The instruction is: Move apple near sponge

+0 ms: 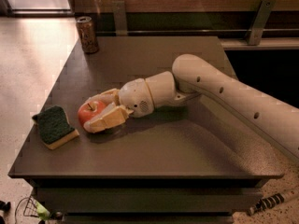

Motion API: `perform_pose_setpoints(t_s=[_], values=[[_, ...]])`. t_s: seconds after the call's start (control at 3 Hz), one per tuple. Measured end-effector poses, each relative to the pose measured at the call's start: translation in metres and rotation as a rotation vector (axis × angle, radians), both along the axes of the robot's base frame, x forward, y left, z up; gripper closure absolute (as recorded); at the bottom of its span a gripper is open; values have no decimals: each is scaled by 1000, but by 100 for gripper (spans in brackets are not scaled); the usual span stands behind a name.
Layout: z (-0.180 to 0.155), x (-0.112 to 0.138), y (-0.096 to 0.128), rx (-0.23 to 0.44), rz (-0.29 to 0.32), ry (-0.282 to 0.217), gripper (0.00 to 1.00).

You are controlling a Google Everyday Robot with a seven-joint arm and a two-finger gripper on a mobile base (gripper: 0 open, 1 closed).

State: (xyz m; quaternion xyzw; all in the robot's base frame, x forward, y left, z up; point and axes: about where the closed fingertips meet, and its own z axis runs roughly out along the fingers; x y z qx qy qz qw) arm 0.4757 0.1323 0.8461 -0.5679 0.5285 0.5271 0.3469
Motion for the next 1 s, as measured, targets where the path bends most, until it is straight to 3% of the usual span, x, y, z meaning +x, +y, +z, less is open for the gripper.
perform_pose_setpoints(t_s=[0.67,1.0], values=[[1,-2,4,0,9,-1,14],[1,-4,5,0,13,-1,0]])
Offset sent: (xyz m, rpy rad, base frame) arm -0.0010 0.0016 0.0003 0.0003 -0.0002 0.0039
